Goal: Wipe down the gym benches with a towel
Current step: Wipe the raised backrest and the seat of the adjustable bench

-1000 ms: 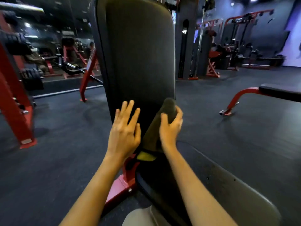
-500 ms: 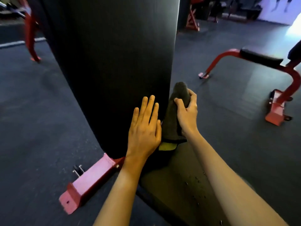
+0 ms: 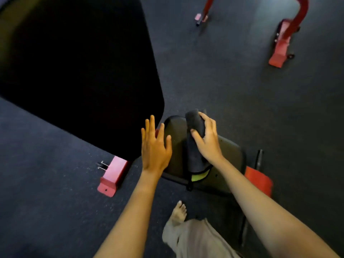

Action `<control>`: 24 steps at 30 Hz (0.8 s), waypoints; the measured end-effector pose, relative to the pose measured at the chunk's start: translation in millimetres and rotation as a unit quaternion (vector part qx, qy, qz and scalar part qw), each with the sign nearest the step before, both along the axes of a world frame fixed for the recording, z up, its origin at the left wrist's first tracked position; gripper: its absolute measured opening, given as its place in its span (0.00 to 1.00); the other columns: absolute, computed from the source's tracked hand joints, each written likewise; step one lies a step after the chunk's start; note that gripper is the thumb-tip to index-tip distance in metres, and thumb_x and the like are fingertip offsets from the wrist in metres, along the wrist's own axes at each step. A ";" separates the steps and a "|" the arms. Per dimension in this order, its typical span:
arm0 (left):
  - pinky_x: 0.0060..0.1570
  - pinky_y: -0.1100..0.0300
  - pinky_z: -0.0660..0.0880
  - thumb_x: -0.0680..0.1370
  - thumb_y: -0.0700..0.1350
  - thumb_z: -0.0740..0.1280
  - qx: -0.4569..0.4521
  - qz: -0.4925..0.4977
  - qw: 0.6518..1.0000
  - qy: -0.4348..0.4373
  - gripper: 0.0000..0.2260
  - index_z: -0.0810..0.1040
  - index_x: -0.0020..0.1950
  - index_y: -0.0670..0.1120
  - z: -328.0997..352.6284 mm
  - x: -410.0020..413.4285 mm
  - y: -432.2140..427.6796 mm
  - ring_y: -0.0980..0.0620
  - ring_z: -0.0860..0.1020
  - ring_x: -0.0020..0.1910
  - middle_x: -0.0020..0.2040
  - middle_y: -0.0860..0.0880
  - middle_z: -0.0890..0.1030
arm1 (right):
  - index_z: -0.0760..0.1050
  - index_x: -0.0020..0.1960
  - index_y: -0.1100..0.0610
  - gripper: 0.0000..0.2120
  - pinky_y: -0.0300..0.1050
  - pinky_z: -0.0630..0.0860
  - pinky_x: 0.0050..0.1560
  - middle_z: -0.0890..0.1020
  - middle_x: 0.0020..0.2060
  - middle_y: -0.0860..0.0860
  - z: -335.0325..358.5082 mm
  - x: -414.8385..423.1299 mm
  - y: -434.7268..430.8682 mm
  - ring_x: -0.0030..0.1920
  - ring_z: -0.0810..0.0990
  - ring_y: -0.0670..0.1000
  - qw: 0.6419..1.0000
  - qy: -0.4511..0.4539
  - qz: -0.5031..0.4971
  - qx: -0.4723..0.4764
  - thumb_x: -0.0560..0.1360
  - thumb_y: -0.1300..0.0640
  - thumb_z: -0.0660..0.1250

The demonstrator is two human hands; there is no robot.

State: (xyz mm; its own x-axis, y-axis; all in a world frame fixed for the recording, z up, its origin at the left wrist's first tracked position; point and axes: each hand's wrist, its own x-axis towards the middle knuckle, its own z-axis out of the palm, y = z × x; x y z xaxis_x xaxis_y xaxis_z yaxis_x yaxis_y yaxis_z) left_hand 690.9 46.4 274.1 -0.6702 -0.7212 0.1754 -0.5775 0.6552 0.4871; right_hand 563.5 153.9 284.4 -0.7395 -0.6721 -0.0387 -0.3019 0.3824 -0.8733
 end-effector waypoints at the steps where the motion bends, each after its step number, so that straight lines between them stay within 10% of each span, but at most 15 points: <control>1: 0.72 0.50 0.45 0.79 0.47 0.59 0.018 -0.020 1.000 -0.015 0.20 0.71 0.69 0.38 1.0 1.0 4.0 0.42 0.51 0.75 0.76 0.38 0.57 | 0.62 0.73 0.56 0.25 0.22 0.59 0.55 0.64 0.68 0.57 3.6 0.6 7.8 0.60 0.65 0.38 1.000 -0.005 -0.015 0.012 0.78 0.61 0.65; 14: 0.72 0.57 0.39 0.81 0.46 0.59 0.110 -0.177 0.969 -0.136 0.20 0.66 0.73 0.41 7.1 -22.4 30.3 0.45 0.48 0.77 0.77 0.42 0.51 | 0.62 0.74 0.58 0.27 0.31 0.59 0.60 0.64 0.69 0.59 10.5 27.9 86.2 0.68 0.67 0.56 0.966 -0.086 -0.223 0.096 0.78 0.60 0.66; 24: 0.71 0.50 0.47 0.78 0.48 0.56 0.101 -0.271 0.942 -0.173 0.25 0.66 0.72 0.37 -56.4 -54.1 6.2 0.40 0.55 0.75 0.75 0.37 0.58 | 0.52 0.78 0.44 0.32 0.68 0.62 0.66 0.52 0.78 0.55 -63.6 38.5 52.4 0.73 0.57 0.64 0.943 0.006 -0.101 0.316 0.78 0.47 0.62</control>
